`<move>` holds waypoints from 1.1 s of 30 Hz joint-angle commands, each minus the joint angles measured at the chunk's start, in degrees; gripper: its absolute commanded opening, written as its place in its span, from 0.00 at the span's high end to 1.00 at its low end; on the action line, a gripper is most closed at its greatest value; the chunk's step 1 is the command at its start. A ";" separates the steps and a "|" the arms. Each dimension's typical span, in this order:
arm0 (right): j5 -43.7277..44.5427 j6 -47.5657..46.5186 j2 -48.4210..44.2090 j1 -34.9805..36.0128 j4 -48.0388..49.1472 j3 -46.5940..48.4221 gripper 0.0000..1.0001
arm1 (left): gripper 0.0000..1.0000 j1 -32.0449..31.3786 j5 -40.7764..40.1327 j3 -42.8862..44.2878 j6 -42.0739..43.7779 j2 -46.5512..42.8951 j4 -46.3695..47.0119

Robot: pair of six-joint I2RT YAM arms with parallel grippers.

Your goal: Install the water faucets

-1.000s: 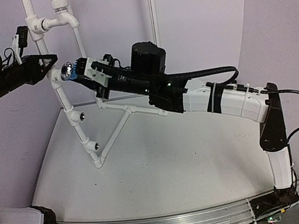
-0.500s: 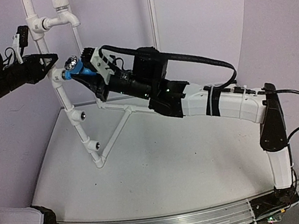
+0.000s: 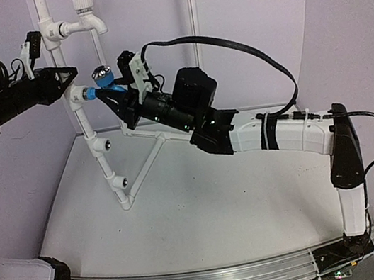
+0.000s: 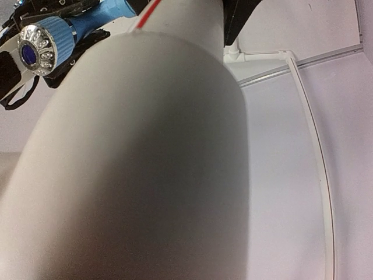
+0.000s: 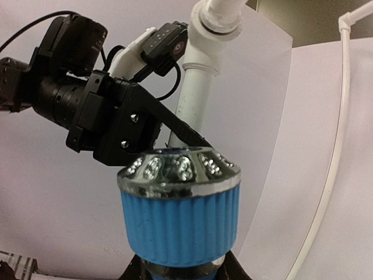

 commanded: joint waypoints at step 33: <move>12.56 72.21 -1.48 0.91 -12.54 -3.36 1.00 | 1.00 -9.73 -1.35 -6.43 -16.92 0.76 4.64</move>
